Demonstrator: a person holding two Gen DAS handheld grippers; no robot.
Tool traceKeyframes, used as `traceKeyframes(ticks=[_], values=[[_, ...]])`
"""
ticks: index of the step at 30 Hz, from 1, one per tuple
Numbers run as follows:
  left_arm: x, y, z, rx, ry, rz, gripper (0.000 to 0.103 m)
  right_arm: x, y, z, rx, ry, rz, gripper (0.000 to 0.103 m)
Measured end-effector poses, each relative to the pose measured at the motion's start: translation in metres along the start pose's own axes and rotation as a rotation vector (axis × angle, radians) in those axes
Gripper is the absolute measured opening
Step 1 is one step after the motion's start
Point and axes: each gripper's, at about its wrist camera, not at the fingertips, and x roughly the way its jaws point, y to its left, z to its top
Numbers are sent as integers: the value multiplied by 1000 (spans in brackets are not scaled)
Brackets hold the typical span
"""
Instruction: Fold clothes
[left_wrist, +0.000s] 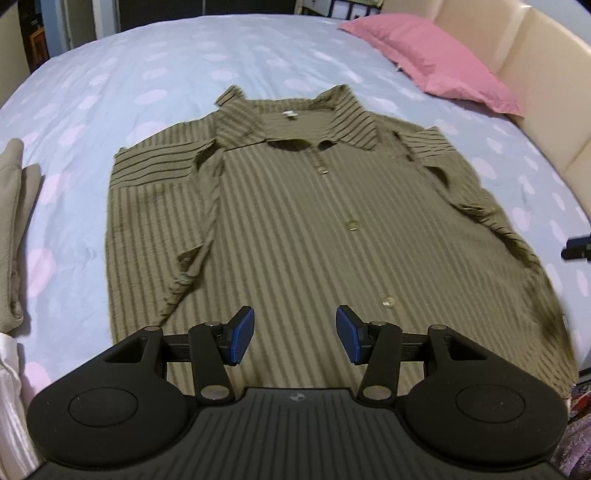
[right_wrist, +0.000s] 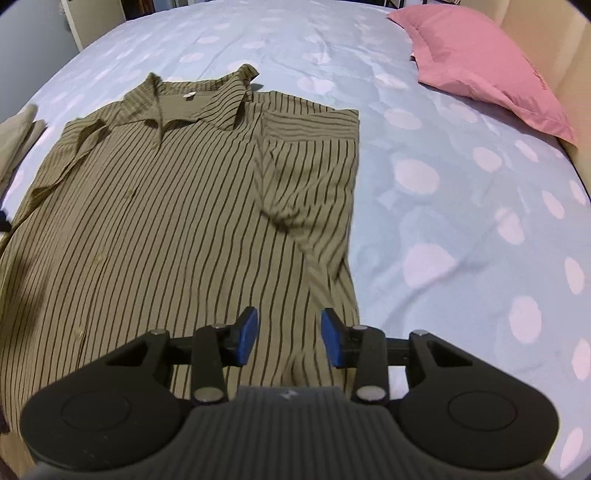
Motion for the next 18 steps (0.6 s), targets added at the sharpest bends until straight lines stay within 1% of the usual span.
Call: traceKeyframes(ticks=[5,9,14,18], values=[[-12,-24,6,5,-35,-52,47,-25,8,-43,-29,14,1,42],[-16,-54,25,28,-32,-103,47,-35,6,-76,-37,55,-6,42],[-9,-111,63,64,-18,-162,47,-34,-5,-108,-35,121,-4,43],[9,-162,93,97,-12,-169,47,-26,-14,-122,-32,150,12,43]])
